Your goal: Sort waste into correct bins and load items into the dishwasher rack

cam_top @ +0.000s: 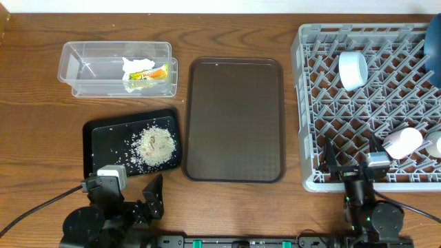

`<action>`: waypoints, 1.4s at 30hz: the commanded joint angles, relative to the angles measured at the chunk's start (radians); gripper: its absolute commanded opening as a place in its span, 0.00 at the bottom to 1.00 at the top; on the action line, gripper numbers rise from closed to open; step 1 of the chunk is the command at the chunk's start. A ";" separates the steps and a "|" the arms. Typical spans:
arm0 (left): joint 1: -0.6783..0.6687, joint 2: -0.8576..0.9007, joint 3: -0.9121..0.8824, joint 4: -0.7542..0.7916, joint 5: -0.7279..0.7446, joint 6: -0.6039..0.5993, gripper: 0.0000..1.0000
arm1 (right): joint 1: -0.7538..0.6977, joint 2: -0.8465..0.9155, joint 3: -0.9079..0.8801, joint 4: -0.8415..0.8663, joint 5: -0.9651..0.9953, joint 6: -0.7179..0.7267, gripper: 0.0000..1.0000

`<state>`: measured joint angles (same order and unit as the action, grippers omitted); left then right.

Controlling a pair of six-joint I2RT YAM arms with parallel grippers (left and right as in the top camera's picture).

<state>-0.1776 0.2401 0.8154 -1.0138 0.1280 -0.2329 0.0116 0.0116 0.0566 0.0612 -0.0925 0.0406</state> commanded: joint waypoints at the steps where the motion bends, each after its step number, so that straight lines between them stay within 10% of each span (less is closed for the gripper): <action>1: 0.002 -0.004 -0.005 0.001 0.002 0.002 0.92 | 0.016 -0.007 -0.052 0.034 0.026 -0.005 0.99; 42: 0.002 -0.004 -0.005 0.001 0.002 0.003 0.92 | 0.016 -0.007 -0.051 -0.133 0.051 -0.002 0.99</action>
<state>-0.1776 0.2401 0.8146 -1.0138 0.1280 -0.2325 0.0116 0.0120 0.0071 -0.0681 -0.0513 0.0406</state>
